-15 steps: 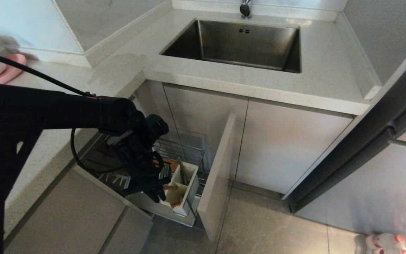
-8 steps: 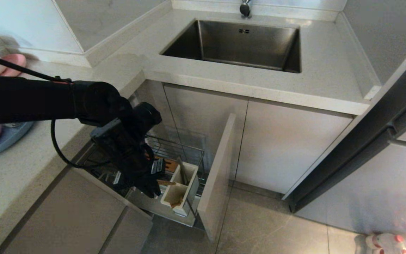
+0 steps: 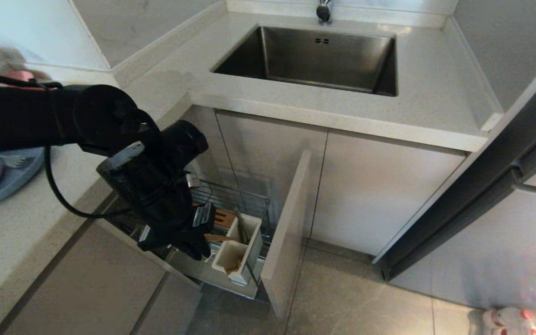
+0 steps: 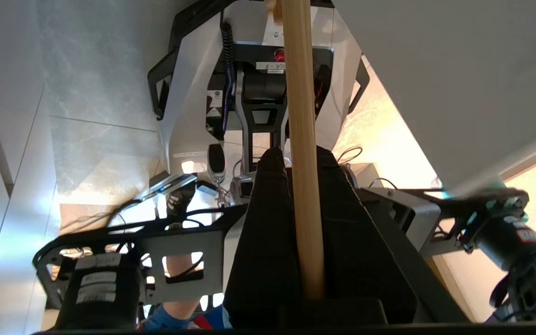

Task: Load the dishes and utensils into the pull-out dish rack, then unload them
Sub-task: Take the chopsticks out of the cupboard

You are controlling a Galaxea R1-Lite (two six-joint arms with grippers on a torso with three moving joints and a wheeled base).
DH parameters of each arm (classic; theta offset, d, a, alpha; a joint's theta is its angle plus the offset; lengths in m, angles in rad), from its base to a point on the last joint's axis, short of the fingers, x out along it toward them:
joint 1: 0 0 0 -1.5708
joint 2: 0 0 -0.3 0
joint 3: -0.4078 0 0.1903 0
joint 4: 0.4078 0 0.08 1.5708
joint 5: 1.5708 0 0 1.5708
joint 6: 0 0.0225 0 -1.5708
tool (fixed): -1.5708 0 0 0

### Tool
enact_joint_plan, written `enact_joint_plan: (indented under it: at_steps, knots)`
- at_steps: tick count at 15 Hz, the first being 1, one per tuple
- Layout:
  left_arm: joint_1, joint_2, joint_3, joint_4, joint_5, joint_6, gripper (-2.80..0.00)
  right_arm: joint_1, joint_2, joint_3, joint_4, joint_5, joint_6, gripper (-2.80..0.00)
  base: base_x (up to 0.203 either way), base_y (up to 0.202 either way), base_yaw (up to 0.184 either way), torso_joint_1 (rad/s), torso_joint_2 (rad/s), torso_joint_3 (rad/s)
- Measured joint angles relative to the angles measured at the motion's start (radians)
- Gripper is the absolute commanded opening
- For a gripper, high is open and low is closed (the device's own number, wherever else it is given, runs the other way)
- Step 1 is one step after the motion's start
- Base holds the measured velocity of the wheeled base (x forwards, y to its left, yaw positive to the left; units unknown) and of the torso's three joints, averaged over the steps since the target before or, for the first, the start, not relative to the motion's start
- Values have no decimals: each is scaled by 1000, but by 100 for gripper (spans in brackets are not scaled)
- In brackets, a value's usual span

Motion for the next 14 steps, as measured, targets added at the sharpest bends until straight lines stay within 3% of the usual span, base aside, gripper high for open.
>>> enact_joint_plan:
  at_steps: [9,14]
  knots:
    - [-17,-211,-48,61,29,2,-280,0,0,0,0,0,0,-280,0,0,0,0,0,0]
    - [-59,-364,-76,72,118,0,-280,0,0,0,0,0,0,-280,0,0,0,0,0,0]
